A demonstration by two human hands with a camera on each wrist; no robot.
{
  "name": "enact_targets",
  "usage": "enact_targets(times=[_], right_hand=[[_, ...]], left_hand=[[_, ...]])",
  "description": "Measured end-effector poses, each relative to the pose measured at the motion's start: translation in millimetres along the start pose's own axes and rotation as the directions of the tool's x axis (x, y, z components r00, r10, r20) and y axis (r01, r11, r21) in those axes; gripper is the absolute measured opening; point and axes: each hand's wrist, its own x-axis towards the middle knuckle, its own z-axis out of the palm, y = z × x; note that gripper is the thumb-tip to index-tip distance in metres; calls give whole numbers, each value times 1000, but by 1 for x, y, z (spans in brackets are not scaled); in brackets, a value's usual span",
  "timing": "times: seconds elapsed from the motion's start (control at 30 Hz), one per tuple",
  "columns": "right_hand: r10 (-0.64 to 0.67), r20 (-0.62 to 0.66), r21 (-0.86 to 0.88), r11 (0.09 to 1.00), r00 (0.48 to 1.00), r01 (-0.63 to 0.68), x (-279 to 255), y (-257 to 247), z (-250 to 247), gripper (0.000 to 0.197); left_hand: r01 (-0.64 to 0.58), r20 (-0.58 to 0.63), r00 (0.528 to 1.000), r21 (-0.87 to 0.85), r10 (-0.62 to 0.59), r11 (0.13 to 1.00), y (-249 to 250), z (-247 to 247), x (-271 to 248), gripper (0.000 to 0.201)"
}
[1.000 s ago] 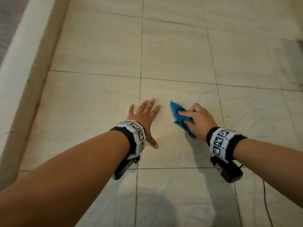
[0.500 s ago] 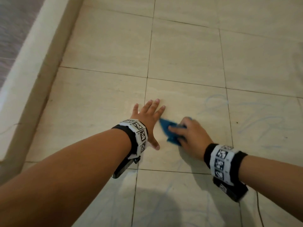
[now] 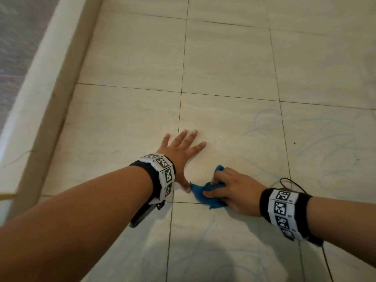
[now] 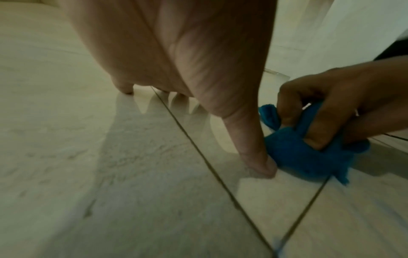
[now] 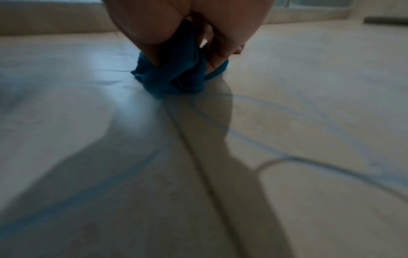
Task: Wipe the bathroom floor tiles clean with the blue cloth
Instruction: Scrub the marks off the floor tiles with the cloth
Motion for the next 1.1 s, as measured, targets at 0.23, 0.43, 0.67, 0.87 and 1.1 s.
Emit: enact_targets(times=[0.23,0.43,0.67,0.87,1.1], right_hand=[[344,-213,96,939,914,-331,11,2,1,39],[55,-4,-19,998,998,-55,-17,18,-3,37],[567,-209,150,824,797,-547,12,56,-28,40],[203,-43,-11,979,978,-203,-1,52,-24,39],[590,-258,86,802,765,-591,11,76,-34,47]], left_hand=[[17,13,1000,4,-17,1000,-2,1,-8,132],[25,24,999,-12,-25,1000,-3,-2,-11,128],[65,-98,992,-90,-74,994,-1,-13,-7,115],[70,-114,990,-96,-80,993,6,-17,4,124],[97,-98,989,-98,-107,990,14,-32,28,125]])
